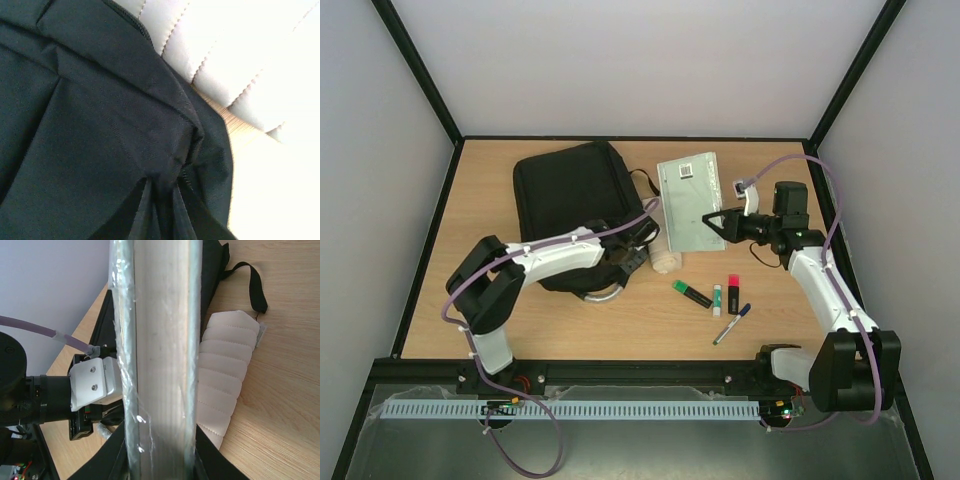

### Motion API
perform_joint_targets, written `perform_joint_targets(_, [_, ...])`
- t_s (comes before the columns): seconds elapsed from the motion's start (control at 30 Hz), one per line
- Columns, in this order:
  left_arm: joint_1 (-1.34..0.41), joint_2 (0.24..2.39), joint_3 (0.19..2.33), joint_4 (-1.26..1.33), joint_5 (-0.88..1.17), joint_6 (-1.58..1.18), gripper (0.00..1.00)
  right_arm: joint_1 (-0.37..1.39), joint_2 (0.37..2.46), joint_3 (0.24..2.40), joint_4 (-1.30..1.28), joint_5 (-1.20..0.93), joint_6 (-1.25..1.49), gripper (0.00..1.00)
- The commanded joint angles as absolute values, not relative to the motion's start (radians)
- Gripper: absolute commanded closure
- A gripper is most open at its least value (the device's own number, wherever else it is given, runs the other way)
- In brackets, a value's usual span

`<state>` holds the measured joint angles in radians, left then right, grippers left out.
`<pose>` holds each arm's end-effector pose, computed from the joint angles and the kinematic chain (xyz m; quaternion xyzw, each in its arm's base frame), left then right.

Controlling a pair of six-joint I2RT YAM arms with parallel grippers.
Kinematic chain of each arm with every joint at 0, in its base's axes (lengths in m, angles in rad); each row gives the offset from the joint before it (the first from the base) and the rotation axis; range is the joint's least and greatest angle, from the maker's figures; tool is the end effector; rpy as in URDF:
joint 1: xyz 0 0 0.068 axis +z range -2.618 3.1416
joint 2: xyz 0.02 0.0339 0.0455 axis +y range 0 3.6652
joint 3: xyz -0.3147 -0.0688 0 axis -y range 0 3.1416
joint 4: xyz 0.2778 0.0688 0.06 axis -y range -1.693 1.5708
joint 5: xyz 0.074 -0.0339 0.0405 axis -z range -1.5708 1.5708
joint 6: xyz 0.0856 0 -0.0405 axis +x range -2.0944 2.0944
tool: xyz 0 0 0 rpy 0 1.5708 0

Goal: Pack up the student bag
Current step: Place the book in the student bag.

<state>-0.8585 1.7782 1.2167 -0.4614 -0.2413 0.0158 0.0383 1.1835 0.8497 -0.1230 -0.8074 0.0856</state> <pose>0.2990 -0.3149 0.1902 0.3751 0.8796 -0.0041 0.2925 0.3002 0.0734 0.3118 -0.1891 0.7853 0.3629 0.4646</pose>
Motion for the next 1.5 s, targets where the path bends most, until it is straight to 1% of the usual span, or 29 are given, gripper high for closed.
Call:
perform_joint_targets(0.0, [-0.866, 1.787, 1.268, -0.461, -0.235, 0.011, 0.75, 0.029, 1.143, 0.888, -0.058, -0.871, 0.070, 0.99])
perform_joint_targets(0.07, [-0.864, 1.760, 1.260, -0.477, -0.260, 0.013, 0.56, 0.028, 1.141, 0.888, -0.059, -0.873, 0.068, 0.99])
perform_joint_targets(0.1, [-0.864, 1.737, 1.247, -0.482, -0.266, 0.018, 0.50, 0.028, 1.141, 0.889, -0.061, -0.874, 0.068, 0.99])
perform_joint_targets(0.13, [-0.865, 1.714, 1.231, -0.487, -0.266, 0.025, 0.44, 0.028, 1.140, 0.889, -0.060, -0.876, 0.068, 0.99])
perform_joint_targets(0.2, [-0.862, 1.655, 1.191, -0.501, -0.260, 0.040, 0.38, 0.026, 1.136, 0.888, -0.061, -0.878, 0.068, 0.99])
perform_joint_targets(0.37, [-0.856, 1.575, 1.081, -0.558, -0.265, 0.036, 0.35, 0.026, 1.135, 0.890, -0.060, -0.884, 0.070, 0.99])
perform_joint_targets(0.6, [-0.854, 1.547, 0.969, -0.628, -0.270, 0.011, 0.35, 0.026, 1.140, 0.888, -0.058, -0.897, 0.075, 0.99])
perform_joint_targets(0.8, [-0.853, 1.618, 0.986, -0.685, -0.428, -0.034, 0.36, 0.024, 1.139, 0.887, -0.057, -0.900, 0.080, 0.99])
perform_joint_targets(0.9, [-0.852, 1.638, 0.987, -0.686, -0.450, -0.038, 0.37, 0.025, 1.134, 0.887, -0.057, -0.898, 0.080, 0.99])
perform_joint_targets(1.0, [-0.850, 1.633, 0.979, -0.665, -0.428, -0.029, 0.40, 0.024, 1.134, 0.886, -0.057, -0.896, 0.081, 0.99])
perform_joint_targets(1.07, [-0.850, 1.634, 0.974, -0.653, -0.424, -0.024, 0.45, 0.025, 1.136, 0.886, -0.057, -0.898, 0.081, 0.99])
perform_joint_targets(1.17, [-0.847, 1.633, 0.968, -0.624, -0.424, -0.019, 0.56, 0.025, 1.139, 0.885, -0.057, -0.898, 0.080, 0.99])
perform_joint_targets(1.27, [-0.846, 1.619, 0.967, -0.593, -0.390, -0.003, 0.70, 0.025, 1.141, 0.885, -0.053, -0.899, 0.086, 0.99])
perform_joint_targets(1.3, [-0.846, 1.611, 0.971, -0.583, -0.383, 0.000, 0.76, 0.025, 1.141, 0.881, -0.047, -0.900, 0.091, 0.99])
perform_joint_targets(1.37, [-0.845, 1.597, 0.984, -0.579, -0.393, -0.004, 0.96, 0.025, 1.141, 0.876, -0.036, -0.890, 0.109, 0.99])
perform_joint_targets(1.4, [-0.846, 1.591, 0.993, -0.580, -0.409, -0.008, 0.97, 0.024, 1.143, 0.878, -0.036, -0.864, 0.137, 0.99])
perform_joint_targets(1.47, [-0.846, 1.576, 1.017, -0.587, -0.439, -0.009, 0.97, 0.025, 1.158, 0.907, -0.072, -0.855, 0.162, 0.99])
